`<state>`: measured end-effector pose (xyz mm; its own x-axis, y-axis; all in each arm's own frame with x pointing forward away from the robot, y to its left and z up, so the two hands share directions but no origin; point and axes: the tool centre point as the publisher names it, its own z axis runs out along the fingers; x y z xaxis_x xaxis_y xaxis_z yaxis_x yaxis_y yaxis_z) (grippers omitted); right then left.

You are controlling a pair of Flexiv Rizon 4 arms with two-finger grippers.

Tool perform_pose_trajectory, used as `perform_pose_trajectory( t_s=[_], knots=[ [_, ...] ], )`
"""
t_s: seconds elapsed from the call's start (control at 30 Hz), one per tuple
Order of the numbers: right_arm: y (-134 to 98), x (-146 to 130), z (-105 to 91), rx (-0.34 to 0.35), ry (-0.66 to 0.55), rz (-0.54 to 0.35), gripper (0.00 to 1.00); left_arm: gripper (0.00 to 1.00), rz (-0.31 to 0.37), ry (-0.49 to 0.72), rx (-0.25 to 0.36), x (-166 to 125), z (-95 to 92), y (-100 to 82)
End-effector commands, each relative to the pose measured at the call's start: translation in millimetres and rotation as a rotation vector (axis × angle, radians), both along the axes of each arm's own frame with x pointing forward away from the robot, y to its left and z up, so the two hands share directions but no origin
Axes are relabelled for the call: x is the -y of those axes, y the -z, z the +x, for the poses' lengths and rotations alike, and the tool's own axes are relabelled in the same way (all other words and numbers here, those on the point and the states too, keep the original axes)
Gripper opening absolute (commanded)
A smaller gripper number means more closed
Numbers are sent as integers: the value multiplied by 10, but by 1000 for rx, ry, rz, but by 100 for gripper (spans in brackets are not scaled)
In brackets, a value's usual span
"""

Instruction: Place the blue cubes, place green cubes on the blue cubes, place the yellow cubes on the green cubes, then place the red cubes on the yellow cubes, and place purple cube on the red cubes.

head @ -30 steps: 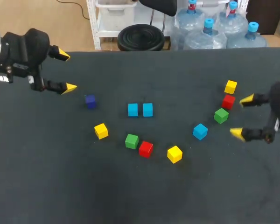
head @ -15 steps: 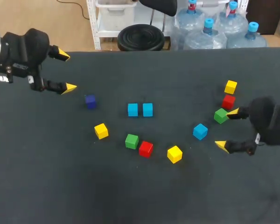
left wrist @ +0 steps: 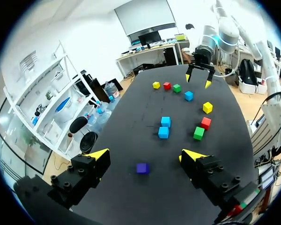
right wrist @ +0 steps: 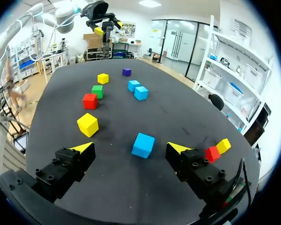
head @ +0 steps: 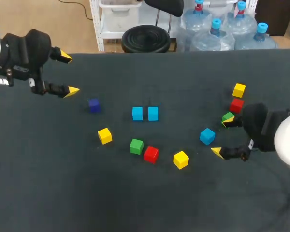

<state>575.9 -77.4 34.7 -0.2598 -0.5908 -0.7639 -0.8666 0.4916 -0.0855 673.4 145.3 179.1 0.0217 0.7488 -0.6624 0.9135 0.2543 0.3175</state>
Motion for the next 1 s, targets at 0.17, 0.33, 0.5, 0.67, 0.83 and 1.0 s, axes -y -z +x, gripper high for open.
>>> perform_pose_trajectory(
  t_s=[0.17, 0.33, 0.5, 0.67, 0.83, 1.0],
  knots=[
    [244, -138, 72, 10, 79, 58, 100, 100, -6, 3, 6, -17, -13, 7],
    [311, -144, 140, 3, 99, 65, 100, 100, -6, 3, 6, -17, -13, 7],
    [347, -140, 198, 1, 108, 72, 100, 100, -6, 3, 6, -17, -13, 7],
    [368, -109, 234, -1, 123, 76, 100, 100, -6, 3, 6, -17, -13, 7],
    [394, -80, 259, -6, 134, 77, 100, 100, -6, 3, 6, -17, -13, 7],
    [400, -80, 295, -2, 139, 91, 86, 100, -6, 3, 6, -17, -13, 7]
  ],
)
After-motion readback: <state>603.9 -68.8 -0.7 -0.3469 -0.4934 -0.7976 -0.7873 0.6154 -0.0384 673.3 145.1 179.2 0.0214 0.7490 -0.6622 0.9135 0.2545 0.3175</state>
